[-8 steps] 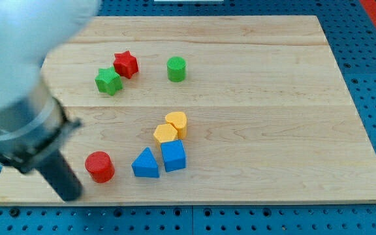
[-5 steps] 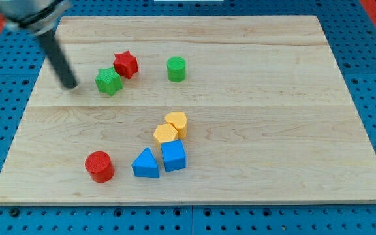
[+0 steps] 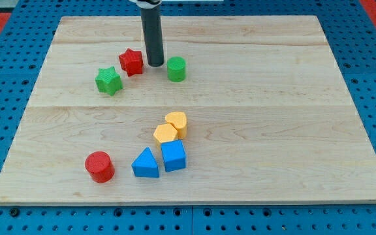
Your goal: Move the red star to the bottom left
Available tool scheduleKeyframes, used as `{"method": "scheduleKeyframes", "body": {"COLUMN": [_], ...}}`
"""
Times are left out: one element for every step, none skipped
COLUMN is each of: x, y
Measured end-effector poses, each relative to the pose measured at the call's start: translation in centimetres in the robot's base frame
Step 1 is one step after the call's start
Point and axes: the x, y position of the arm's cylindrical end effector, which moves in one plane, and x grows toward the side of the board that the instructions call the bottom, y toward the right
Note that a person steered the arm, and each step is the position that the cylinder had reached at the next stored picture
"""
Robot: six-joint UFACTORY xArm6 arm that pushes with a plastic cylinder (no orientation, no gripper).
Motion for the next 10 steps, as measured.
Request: {"method": "scheduleKeyframes", "body": {"x": [-2.1,-1.5,0.1,0.1,0.1,1.4,1.3,2.7,7.5,5.8], "y": [-4.2,-8.1,-9.9,-13.3,-13.3,-14.8,-16.8,-16.9,-16.8,-16.6]}}
